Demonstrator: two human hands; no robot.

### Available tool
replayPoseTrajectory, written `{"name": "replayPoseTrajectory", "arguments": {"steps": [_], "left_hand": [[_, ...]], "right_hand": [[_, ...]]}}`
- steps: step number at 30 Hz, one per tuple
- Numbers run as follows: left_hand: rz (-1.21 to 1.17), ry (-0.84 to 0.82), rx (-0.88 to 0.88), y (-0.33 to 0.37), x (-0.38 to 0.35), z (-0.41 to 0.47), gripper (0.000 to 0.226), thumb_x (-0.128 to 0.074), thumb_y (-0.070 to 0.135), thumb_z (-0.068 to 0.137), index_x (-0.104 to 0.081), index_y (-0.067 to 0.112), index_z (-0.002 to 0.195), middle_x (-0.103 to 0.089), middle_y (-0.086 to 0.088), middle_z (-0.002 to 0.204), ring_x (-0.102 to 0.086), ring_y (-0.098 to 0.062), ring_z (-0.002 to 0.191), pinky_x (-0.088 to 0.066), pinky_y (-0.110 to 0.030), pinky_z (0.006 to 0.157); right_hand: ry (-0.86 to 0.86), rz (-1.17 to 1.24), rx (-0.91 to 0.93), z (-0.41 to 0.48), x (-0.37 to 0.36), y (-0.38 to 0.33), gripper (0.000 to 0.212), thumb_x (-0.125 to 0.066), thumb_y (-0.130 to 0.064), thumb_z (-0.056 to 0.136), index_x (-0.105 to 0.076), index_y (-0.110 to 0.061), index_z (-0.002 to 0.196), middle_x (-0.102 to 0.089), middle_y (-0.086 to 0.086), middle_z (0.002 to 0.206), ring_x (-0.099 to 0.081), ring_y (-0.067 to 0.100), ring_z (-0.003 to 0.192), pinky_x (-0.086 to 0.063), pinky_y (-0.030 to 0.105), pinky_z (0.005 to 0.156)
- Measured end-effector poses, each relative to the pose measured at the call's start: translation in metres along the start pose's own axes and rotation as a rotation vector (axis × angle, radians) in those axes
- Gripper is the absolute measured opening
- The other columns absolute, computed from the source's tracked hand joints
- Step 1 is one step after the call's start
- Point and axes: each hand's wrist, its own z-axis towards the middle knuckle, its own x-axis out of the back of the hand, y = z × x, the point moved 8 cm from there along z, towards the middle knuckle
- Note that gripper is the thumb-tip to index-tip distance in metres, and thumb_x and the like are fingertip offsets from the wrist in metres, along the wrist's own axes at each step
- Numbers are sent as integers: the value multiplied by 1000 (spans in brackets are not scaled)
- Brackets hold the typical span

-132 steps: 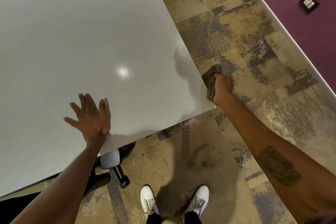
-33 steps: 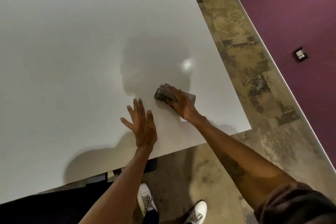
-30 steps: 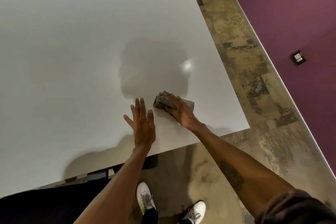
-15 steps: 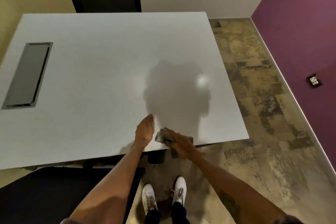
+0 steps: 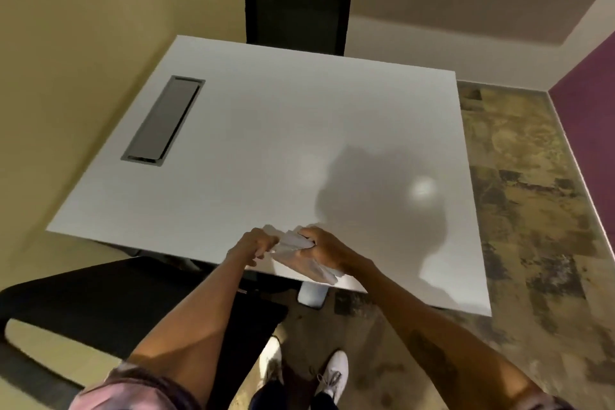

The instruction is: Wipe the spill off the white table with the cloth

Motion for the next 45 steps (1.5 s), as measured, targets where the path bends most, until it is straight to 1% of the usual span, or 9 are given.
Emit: {"name": "replayPoseTrajectory", "arguments": {"steps": [7, 10, 14, 17, 23, 29, 36, 41, 45], "left_hand": [[-299, 30, 100, -63, 100, 4, 19, -53, 20, 100, -66, 7, 98, -70, -8, 91, -69, -27, 87, -57, -43, 94], [-436, 120, 103, -97, 152, 13, 19, -60, 23, 98, -68, 6, 96, -70, -12, 98, -65, -28, 88, -54, -37, 83], [-472, 313, 103, -147, 223, 26, 34, -60, 29, 99, -72, 0, 113, -75, -14, 114, -66, -27, 91, -48, -31, 83], [-444, 405, 162, -182, 264, 31, 38, -58, 26, 100, -70, -4, 120, -71, -18, 123, -67, -34, 114, -56, -42, 100], [-330, 534, 120, -215, 301, 32, 42, -43, 18, 106, -58, 11, 145, -61, -14, 145, -61, -36, 128, -46, -37, 112], [-330, 487, -72, -212, 281, 41, 55, -38, 9, 107, -33, 19, 160, -35, -4, 166, -35, -24, 152, -26, -24, 119], [-120, 361, -47, -213, 254, 57, 47, -27, 25, 112, -36, 27, 158, -38, -3, 164, -37, -30, 150, -27, -49, 125], [58, 336, -7, -201, 258, 57, 62, -39, 13, 105, -23, 28, 163, -10, 7, 173, -18, -31, 156, -22, -57, 124], [131, 473, -40, -180, 271, 48, 52, -50, 23, 103, -42, 25, 155, -32, 0, 166, -32, -29, 150, -28, -56, 121]], "right_hand": [[-78, -371, 268, 76, -37, -116, 20, -69, -16, 87, -71, -3, 102, -71, 17, 99, -66, 32, 90, -53, 40, 77], [-51, -533, 247, 120, -61, -147, 31, -59, -18, 92, -66, -26, 122, -66, 8, 117, -55, 29, 111, -42, 40, 90], [4, -571, 340, 172, -94, -198, 40, -49, -5, 90, -71, -32, 111, -69, -2, 107, -57, 26, 105, -25, 32, 75], [14, -566, 351, 207, -116, -227, 27, -57, -18, 93, -70, -34, 110, -66, -5, 109, -55, 25, 108, -27, 29, 67], [70, -598, 482, 255, -150, -283, 26, -54, -29, 98, -69, -37, 118, -68, -12, 113, -50, 19, 109, -42, 34, 88], [-141, -621, 354, 262, -197, -248, 40, -50, -12, 101, -55, -24, 138, -42, -3, 152, -35, 16, 143, -35, 31, 114], [-285, -750, 293, 245, -216, -210, 63, -38, 13, 93, -38, -15, 149, -22, -1, 162, -12, 22, 152, -35, 46, 116], [-268, -682, 272, 248, -210, -217, 58, -43, 7, 96, -36, -13, 150, -25, 3, 162, -13, 24, 152, -31, 44, 118], [-100, -611, 221, 244, -188, -224, 42, -49, -7, 97, -50, -12, 138, -48, 8, 147, -41, 29, 137, -39, 42, 112]]}}
